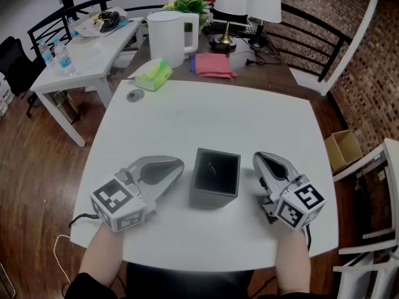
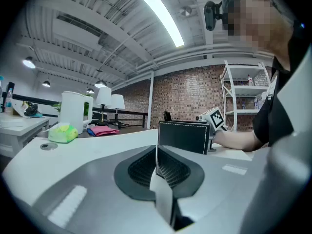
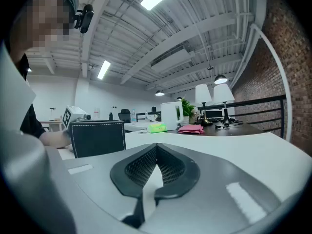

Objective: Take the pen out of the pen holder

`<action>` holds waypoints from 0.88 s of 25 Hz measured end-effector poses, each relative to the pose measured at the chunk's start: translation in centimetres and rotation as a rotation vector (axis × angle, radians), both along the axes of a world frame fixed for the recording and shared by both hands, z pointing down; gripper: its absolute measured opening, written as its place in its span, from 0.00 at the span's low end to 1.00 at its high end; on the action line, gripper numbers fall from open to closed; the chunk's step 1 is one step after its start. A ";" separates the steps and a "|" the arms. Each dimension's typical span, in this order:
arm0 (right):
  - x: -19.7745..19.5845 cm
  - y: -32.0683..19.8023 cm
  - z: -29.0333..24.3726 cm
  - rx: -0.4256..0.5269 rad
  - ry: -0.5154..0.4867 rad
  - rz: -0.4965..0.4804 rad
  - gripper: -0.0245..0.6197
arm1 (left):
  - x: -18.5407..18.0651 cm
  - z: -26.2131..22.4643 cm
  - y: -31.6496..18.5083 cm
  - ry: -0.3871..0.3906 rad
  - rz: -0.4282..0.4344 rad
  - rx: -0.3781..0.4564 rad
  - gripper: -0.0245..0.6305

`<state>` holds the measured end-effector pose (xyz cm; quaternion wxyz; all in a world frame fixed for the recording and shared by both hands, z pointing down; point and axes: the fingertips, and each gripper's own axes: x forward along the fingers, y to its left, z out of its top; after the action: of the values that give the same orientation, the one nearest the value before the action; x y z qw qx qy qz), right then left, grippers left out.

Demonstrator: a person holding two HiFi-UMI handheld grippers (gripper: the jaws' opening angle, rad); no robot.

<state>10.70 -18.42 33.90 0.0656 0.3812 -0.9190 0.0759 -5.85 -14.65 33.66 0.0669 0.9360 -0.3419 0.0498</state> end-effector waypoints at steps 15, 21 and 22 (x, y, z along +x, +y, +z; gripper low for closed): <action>-0.2 0.9 0.0 -0.007 0.010 -0.037 0.06 | 1.0 -6.4 0.2 0.140 0.077 0.057 0.15; -0.2 0.9 0.1 -0.008 0.009 -0.036 0.06 | 2.8 -6.6 0.1 0.153 0.117 0.050 0.19; -0.2 1.0 0.1 -0.008 0.009 -0.036 0.06 | 2.9 -6.6 -0.1 0.157 0.121 0.046 0.19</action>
<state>10.53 -17.46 33.99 0.0724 0.3649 -0.9251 0.0766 -2.92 -14.74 27.02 0.0690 0.9572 -0.2796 -0.0277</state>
